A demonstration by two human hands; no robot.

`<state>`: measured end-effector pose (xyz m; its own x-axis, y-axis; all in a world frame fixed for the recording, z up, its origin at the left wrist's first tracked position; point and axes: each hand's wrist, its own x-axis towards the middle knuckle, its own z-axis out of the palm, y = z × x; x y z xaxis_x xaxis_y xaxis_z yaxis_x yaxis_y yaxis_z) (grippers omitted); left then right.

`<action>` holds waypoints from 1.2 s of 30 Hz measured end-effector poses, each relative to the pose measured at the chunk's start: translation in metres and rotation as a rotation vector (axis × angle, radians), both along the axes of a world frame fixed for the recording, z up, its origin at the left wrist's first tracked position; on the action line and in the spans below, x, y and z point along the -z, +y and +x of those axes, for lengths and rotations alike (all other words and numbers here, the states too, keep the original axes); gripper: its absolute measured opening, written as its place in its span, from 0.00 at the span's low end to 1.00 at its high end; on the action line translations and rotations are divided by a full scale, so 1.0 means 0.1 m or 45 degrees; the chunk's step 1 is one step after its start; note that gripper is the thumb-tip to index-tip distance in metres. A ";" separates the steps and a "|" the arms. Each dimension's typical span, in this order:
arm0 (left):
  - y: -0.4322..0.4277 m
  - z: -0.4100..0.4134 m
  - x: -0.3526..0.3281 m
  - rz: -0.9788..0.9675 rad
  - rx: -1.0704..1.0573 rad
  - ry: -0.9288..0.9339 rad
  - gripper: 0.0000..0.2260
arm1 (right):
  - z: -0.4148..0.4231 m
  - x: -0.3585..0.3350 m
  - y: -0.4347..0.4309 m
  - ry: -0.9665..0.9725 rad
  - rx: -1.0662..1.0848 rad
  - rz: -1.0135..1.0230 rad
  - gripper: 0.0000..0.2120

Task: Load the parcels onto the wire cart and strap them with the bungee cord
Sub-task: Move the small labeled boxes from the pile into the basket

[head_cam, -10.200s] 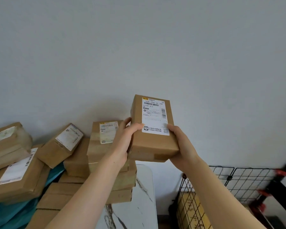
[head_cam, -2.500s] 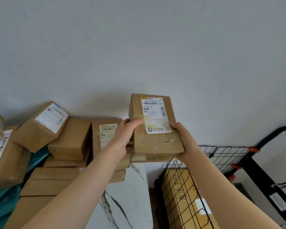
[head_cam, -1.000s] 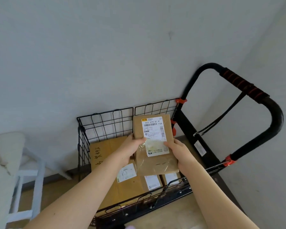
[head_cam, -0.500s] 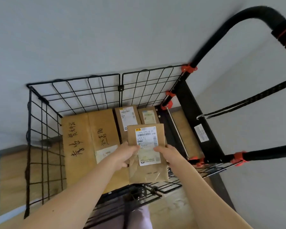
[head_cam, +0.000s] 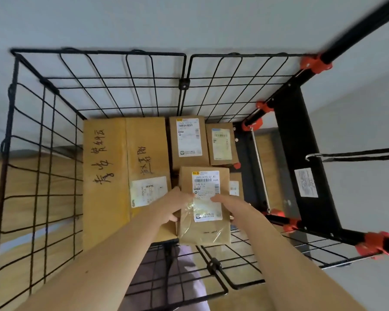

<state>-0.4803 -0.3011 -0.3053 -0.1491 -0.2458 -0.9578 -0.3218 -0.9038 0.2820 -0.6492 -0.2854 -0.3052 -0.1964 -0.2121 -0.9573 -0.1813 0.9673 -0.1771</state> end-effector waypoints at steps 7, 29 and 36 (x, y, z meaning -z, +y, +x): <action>0.05 -0.05 0.10 0.015 0.049 -0.073 0.18 | -0.02 0.19 -0.06 -0.027 -0.130 0.091 0.05; 0.02 0.04 0.03 -0.205 0.287 -0.266 0.23 | 0.11 0.11 -0.23 0.196 -0.553 -0.127 0.29; -0.04 0.18 -0.40 -0.348 0.319 -0.332 0.14 | 0.23 -0.38 -0.33 0.222 -0.744 -0.307 0.22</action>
<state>-0.4623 -0.3047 -0.2656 0.0014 -0.4822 -0.8760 -0.6128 -0.6927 0.3803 -0.6258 -0.3181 -0.2674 -0.1321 -0.5356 -0.8341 -0.7108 0.6376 -0.2969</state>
